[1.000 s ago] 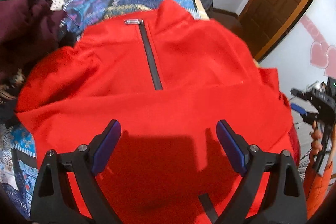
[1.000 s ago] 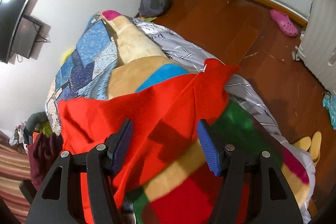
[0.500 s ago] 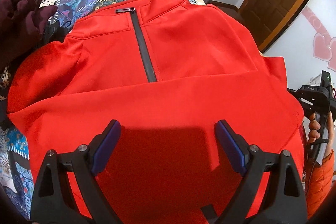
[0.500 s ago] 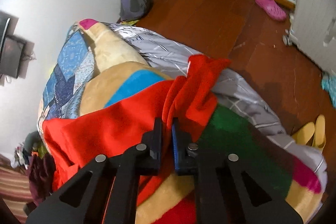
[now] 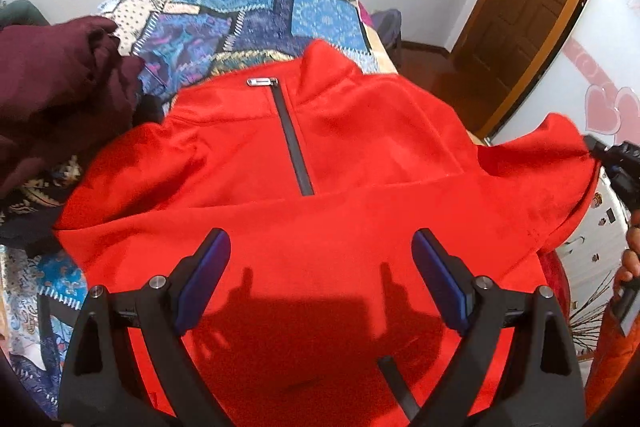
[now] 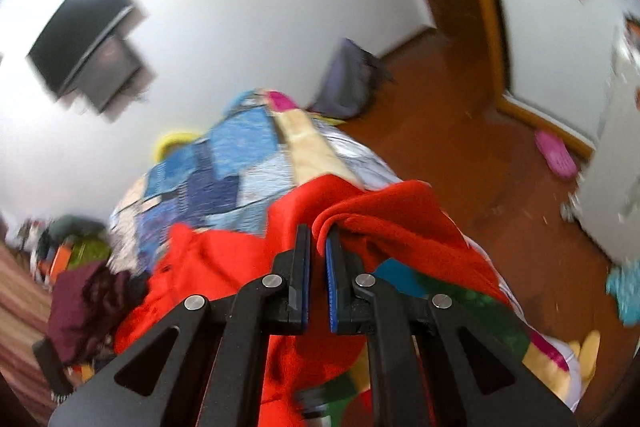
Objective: Fold large clothes
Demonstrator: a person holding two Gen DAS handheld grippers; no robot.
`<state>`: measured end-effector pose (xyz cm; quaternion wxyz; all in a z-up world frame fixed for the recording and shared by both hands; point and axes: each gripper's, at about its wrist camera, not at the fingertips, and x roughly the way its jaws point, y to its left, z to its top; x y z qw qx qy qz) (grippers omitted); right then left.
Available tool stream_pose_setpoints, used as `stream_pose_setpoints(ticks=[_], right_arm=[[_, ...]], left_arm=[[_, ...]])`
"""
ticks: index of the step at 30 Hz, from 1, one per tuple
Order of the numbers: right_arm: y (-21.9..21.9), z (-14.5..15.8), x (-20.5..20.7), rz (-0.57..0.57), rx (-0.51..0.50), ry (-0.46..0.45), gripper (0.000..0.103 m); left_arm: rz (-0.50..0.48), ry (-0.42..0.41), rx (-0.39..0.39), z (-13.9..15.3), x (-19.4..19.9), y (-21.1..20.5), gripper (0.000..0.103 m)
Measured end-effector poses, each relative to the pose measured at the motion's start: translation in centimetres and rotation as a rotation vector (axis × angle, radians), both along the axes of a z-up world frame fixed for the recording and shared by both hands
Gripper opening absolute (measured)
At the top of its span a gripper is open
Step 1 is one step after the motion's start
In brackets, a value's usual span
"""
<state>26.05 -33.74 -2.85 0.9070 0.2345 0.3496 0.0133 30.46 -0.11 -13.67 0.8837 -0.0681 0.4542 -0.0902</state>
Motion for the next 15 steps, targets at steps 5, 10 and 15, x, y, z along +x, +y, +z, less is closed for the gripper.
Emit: stream_pose_setpoints(ticks=[5,10,15], right_arm=[[4.7,0.6,-1.1,0.174,-0.023,-0.007,0.007],[7.6,-2.4,-1.2,0.281,-0.033,0.101,0.010],[7.6,-2.7,-2.3,0.311,-0.034,0.131,0.015]], left_arm=[[-0.002,-0.028,-0.006,1.1,-1.0,0.3,0.092],[-0.014,-0.037,0.003,1.4,-1.9,0.4,0.092],[-0.016,-0.042,0.004,1.6,-2.4,0.5,0.092]])
